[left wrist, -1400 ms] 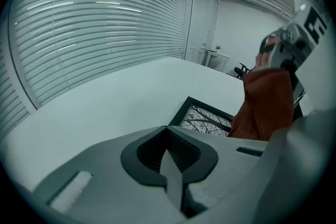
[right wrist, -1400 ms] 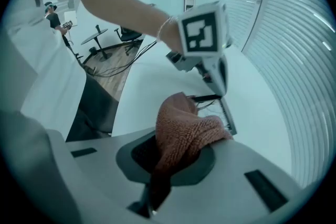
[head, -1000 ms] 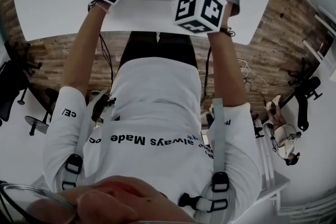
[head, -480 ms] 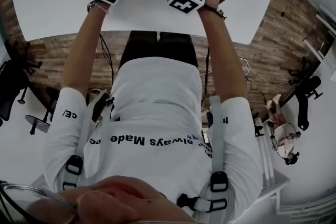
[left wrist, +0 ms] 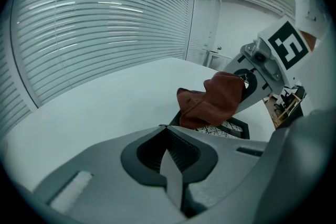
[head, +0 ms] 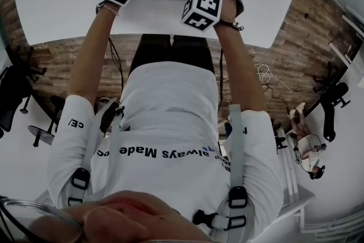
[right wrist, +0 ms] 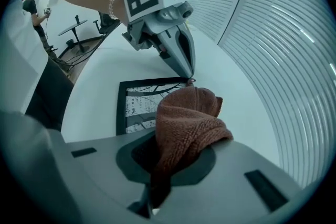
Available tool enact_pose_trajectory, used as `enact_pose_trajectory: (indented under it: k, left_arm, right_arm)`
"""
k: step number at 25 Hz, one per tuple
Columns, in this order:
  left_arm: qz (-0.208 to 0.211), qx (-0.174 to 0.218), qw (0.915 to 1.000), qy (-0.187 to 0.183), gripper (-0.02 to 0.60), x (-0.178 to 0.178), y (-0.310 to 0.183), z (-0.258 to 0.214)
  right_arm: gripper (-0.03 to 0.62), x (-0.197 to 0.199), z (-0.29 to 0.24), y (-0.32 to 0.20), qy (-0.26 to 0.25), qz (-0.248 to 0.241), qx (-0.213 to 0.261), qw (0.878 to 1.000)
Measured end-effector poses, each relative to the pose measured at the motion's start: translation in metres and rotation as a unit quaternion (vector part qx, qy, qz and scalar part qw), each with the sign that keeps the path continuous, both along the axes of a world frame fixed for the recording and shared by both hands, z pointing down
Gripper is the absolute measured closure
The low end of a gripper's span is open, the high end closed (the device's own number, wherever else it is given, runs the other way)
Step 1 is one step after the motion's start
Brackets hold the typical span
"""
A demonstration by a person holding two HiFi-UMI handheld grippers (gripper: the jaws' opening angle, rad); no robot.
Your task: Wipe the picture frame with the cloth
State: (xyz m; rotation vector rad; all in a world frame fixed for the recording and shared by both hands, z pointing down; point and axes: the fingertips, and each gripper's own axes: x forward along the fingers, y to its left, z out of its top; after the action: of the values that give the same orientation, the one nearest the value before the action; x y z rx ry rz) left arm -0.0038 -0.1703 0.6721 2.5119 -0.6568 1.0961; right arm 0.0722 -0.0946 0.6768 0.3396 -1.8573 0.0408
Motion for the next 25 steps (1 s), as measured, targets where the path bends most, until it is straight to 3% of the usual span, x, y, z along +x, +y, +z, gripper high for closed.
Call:
enact_pose_trajectory:
  k: [17, 21, 25]
  left_arm:
    - [-0.001, 0.0, 1.0, -0.008, 0.58, 0.001, -0.003, 0.001]
    - [0.01, 0.015, 0.9996, -0.023, 0.58, 0.001, -0.002, 0.001]
    - [-0.017, 0.049, 0.9987, 0.0, 0.58, -0.004, 0.003, -0.036]
  right_arm:
    - [0.574, 0.0, -0.001, 0.093, -0.009, -0.027, -0.056, 0.998]
    - [0.574, 0.003, -0.035, 0.076, -0.049, 0.017, -0.025, 0.998]
    - [0.574, 0.006, -0.094, 0.052, -0.113, 0.078, 0.012, 0.99]
